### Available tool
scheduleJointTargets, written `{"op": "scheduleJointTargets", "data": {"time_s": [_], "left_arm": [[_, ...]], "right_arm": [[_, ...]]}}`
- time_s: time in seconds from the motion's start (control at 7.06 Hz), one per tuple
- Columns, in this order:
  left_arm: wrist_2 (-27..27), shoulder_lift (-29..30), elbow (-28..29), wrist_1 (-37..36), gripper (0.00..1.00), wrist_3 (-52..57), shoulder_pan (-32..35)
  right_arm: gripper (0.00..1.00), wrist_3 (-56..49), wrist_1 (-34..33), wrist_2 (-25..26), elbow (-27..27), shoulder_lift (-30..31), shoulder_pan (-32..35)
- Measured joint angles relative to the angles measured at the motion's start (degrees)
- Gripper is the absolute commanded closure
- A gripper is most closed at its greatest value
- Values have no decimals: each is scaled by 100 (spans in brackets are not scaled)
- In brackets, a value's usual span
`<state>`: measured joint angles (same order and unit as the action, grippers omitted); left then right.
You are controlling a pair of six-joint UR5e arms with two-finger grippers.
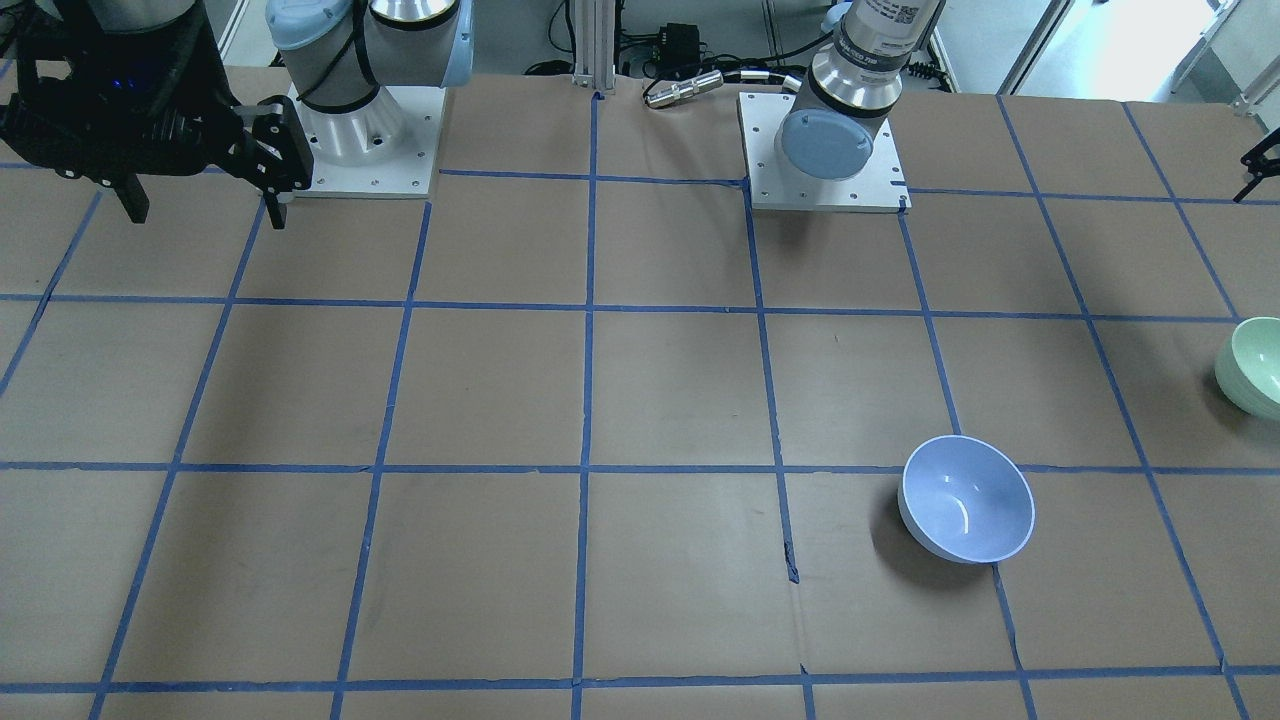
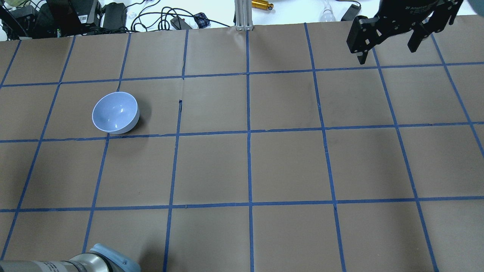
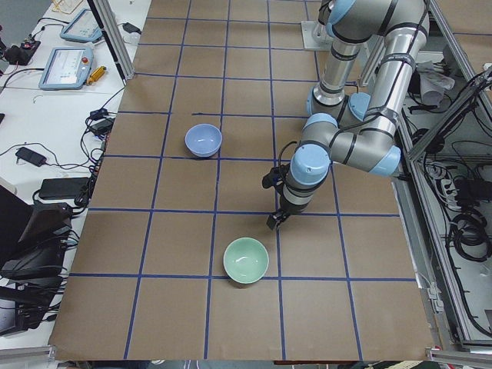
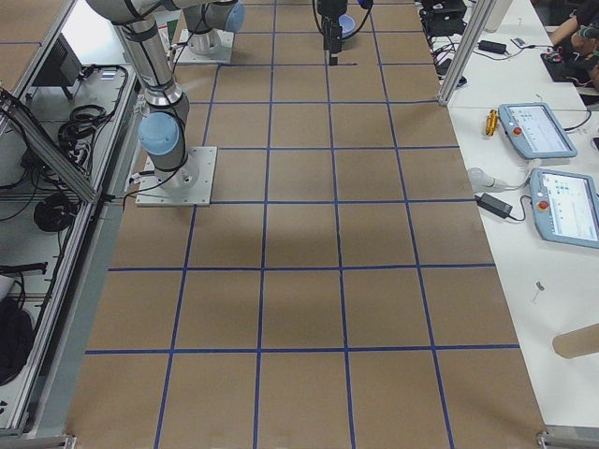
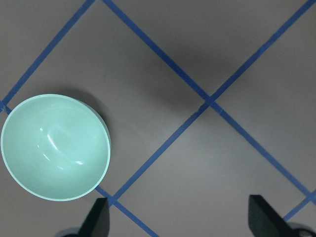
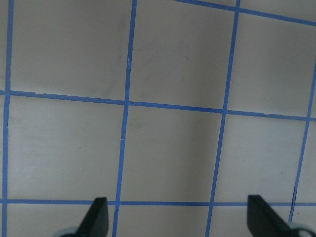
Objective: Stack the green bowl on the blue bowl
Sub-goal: 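Lower the left gripper to the green bowl near the robot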
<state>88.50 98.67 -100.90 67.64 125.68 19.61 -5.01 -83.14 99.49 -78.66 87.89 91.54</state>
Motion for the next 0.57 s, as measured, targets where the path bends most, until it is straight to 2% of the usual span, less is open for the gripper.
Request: {"op": "scheduleJointTargets", "data": {"time_s": [0.28, 0.57], "left_arm": [[-45, 483, 58, -502, 0, 1094, -153], [-57, 906, 110, -777, 0, 1708, -174]], "right_arm": [[0, 0, 0, 0, 0, 0, 3], [0, 0, 0, 0, 0, 0, 4]]}}
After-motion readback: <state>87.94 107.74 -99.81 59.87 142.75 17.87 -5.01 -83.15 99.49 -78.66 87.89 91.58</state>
